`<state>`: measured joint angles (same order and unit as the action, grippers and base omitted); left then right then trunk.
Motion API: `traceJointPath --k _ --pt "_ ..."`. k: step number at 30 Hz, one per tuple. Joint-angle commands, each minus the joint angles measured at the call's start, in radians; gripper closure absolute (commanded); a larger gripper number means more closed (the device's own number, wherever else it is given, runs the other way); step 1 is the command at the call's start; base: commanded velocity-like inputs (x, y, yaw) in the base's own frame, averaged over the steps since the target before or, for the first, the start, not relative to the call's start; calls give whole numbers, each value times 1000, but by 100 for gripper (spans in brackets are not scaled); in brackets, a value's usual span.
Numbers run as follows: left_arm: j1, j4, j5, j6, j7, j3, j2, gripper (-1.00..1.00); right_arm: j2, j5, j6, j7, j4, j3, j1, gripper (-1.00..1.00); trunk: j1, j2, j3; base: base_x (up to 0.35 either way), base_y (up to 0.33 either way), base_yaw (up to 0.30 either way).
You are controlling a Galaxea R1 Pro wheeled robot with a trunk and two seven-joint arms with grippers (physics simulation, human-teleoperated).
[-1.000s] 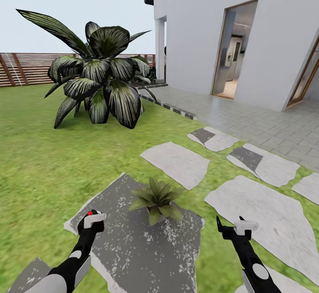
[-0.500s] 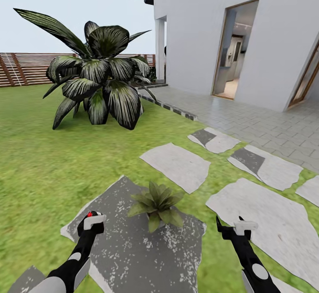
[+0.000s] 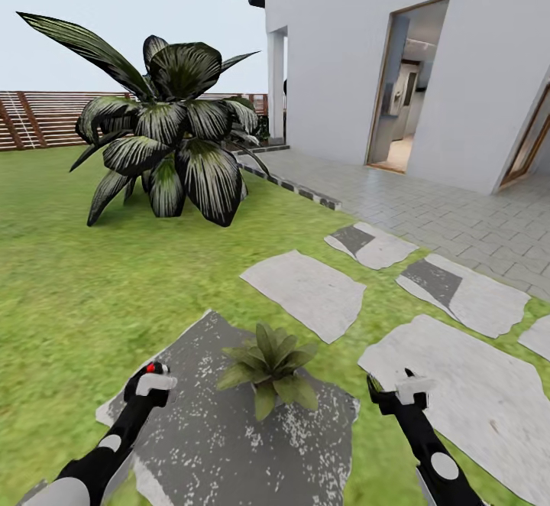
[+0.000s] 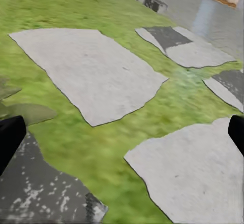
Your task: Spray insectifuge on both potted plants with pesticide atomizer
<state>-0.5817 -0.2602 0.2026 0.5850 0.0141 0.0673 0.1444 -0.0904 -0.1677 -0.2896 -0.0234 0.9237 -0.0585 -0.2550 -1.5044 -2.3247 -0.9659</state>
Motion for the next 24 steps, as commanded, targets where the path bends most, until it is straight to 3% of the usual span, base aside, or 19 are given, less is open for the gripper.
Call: traceJointPath --k 1,3,4,6,9,10,12,13,15,19,21,23,24 --pt "-2 1 74 0 36 -5 21 100 1 -77 -2 -50 0 -2 -3 -100 0 0 -1 0 0 0" --pt "-2 1 125 -2 79 -11 34 100 5 -140 -2 -127 1 -1 -11 -100 0 0 -1 0 0 0" --pt "-2 2 165 -3 130 -14 42 100 7 -189 -1 -216 1 -1 -27 -100 0 0 -1 0 0 0" --pt "-3 2 195 -3 202 -15 60 100 8 -218 0 -312 0 -1 -52 -100 0 0 -1 0 0 0" --pt "-11 1 234 -4 405 -16 105 100 10 -242 2 -487 -3 -1 -90 -100 0 0 -1 0 0 0" --pt "-12 1 240 -5 444 -16 111 100 10 -244 2 -512 -2 -1 -94 -100 0 0 -1 0 0 0" --pt "-15 1 270 -27 594 -17 128 100 16 -248 21 -603 1 5 -114 -100 0 0 -1 0 0 0" --pt "-15 1 280 -37 628 -17 131 100 18 -249 33 -625 1 10 -120 -100 0 0 -1 0 0 0" --pt "-17 -9 334 -80 740 -17 141 100 30 -250 103 -704 2 46 -141 -100 0 0 -1 0 0 0" --pt "-13 -144 511 -164 922 -14 135 100 66 -250 230 -777 3 152 -181 -100 0 0 -1 0 0 0" --pt "-11 -206 554 -255 974 -13 129 100 85 -250 243 -784 -2 188 -185 -100 0 0 -1 0 0 0" --pt "-10 -246 576 -324 1012 -14 121 100 96 -251 247 -787 -5 219 -187 -100 0 0 -1 0 0 0" --pt "-8 -319 612 -397 1089 -39 102 100 108 -250 249 -788 -7 292 -188 -100 0 0 -1 0 0 0"
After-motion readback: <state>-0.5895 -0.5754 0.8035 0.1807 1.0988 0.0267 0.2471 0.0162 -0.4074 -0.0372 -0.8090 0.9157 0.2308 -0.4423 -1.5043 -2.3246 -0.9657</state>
